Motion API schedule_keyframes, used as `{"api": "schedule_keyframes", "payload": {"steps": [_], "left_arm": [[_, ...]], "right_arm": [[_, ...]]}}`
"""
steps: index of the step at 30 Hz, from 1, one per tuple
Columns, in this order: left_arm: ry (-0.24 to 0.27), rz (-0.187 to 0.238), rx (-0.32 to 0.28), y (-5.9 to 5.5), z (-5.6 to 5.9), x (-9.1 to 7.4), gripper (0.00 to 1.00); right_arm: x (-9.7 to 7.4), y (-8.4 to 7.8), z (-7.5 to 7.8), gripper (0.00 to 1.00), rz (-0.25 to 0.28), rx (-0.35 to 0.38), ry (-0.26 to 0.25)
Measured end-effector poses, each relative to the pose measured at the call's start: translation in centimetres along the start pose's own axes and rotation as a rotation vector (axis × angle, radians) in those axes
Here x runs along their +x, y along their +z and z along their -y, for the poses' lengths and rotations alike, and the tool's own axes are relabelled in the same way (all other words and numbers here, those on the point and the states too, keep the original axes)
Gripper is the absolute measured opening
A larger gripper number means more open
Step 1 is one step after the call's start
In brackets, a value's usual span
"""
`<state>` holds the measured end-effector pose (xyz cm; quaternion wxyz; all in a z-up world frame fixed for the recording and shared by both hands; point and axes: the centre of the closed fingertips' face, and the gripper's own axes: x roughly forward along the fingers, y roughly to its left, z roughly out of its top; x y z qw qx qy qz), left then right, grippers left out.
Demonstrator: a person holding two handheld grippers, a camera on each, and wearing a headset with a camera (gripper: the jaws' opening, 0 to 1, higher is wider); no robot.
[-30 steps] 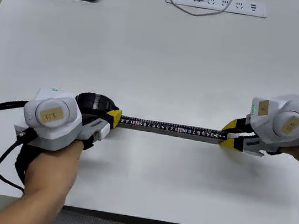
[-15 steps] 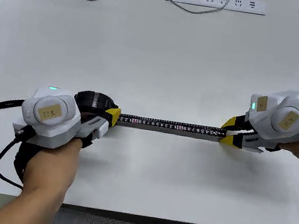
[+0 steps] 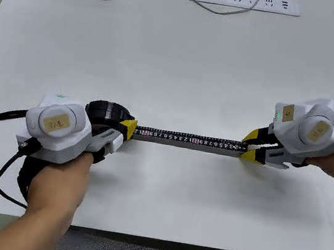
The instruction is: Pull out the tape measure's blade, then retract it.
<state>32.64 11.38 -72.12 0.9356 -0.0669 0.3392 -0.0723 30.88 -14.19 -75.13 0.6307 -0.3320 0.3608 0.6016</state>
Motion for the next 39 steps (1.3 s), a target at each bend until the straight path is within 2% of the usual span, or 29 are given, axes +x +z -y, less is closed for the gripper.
{"api": "schedule_keyframes", "payload": {"steps": [5,8,25,31,39], "left_arm": [[-0.001,-0.001,-0.004,0.0,0.0,0.0,0.56],[-0.004,0.002,-0.010,0.0,-0.1,0.0,0.56],[-0.016,0.004,-0.029,0.0,-0.1,0.0,0.56],[-0.018,0.004,-0.032,0.0,-0.1,0.0,0.56],[-0.021,0.004,-0.040,0.1,-0.2,0.0,0.56]], "right_arm": [[0.2,0.4,0.0,0.10,0.008,0.002,0.003],[0.2,1.0,-0.2,0.10,0.030,0.014,0.011],[1.2,3.2,-0.1,0.10,0.058,0.010,0.028],[1.6,4.4,-0.1,0.10,0.077,0.013,0.039],[1.9,4.8,-0.1,0.10,0.078,0.011,0.043]]}}
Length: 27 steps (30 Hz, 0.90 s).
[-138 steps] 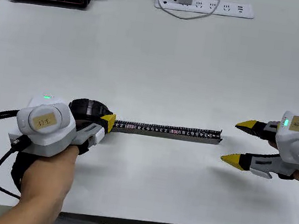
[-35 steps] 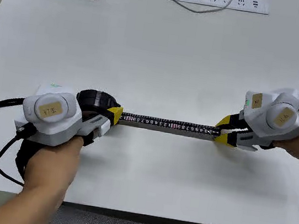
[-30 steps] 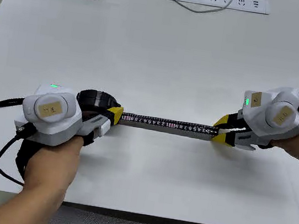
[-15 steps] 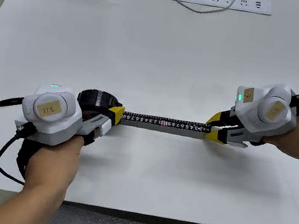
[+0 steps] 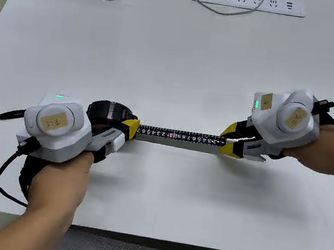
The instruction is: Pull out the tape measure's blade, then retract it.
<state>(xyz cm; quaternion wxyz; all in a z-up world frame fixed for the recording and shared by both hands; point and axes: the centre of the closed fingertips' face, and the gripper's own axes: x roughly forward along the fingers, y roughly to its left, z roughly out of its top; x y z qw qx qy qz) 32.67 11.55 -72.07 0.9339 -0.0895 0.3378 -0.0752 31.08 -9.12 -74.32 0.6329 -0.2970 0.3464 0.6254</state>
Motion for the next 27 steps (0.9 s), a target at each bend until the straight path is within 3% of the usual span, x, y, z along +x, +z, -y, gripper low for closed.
{"api": "schedule_keyframes", "payload": {"steps": [27], "left_arm": [[-0.008,-0.003,-0.011,0.0,0.0,0.0,0.56]], "right_arm": [[1.7,2.5,-0.3,0.10,0.032,-0.009,0.019]]}}
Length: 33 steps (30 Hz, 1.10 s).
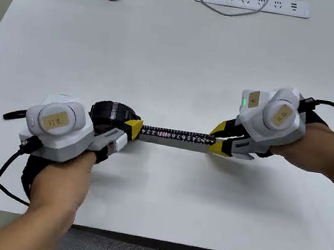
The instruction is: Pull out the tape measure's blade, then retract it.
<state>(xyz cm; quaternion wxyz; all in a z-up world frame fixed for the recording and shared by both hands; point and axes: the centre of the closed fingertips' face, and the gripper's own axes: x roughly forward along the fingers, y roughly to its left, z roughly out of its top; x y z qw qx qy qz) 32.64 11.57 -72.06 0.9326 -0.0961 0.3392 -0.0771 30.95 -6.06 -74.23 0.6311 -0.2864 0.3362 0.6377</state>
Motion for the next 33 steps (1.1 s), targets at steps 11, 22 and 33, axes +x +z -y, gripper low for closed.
{"api": "schedule_keyframes", "payload": {"steps": [11,22,33], "left_arm": [[-0.003,0.001,-0.005,0.0,0.1,-0.1,0.56],[-0.008,0.000,-0.014,0.1,0.0,-0.1,0.56],[-0.010,0.001,-0.024,0.1,-0.1,-0.1,0.56]], "right_arm": [[0.8,0.8,0.0,0.10,0.008,-0.003,0.012],[1.5,1.9,0.0,0.10,0.020,-0.005,0.020],[2.2,2.7,0.3,0.10,0.032,-0.008,0.023]]}}
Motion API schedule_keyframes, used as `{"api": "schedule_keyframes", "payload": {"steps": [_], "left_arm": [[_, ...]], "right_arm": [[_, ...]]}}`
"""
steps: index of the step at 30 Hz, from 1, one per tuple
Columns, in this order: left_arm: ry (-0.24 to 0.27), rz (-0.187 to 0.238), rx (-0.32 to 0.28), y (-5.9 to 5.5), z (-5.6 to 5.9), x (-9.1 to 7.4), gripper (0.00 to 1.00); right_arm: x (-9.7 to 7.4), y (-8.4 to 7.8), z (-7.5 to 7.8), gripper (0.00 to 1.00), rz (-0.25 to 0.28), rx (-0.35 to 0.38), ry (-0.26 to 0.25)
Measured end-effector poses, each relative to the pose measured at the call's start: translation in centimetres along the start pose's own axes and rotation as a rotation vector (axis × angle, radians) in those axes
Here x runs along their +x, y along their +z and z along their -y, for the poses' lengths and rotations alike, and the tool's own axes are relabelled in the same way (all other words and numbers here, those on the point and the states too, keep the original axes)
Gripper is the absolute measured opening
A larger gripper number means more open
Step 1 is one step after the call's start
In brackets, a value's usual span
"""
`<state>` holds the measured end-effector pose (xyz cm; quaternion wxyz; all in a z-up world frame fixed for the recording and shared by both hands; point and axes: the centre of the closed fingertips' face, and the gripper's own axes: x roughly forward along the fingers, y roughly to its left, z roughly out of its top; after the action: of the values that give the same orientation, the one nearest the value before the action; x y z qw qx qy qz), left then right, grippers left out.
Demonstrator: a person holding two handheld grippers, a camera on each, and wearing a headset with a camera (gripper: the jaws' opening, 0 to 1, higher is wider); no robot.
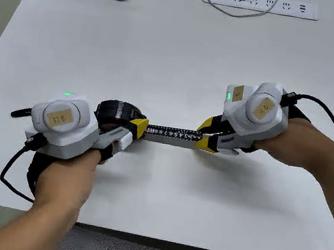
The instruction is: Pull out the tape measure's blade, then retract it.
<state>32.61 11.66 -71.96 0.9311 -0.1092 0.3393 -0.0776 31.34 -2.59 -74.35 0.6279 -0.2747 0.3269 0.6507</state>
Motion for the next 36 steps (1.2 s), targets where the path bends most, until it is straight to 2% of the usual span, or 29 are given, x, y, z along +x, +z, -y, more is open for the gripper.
{"api": "schedule_keyframes", "payload": {"steps": [23,36], "left_arm": [[-0.003,0.003,-0.003,0.0,0.0,0.1,0.56],[-0.005,0.003,-0.005,0.0,0.0,0.1,0.56]], "right_arm": [[2.1,1.9,0.2,0.10,0.025,-0.011,0.025],[3.6,3.6,0.0,0.10,0.052,-0.011,0.042]]}}
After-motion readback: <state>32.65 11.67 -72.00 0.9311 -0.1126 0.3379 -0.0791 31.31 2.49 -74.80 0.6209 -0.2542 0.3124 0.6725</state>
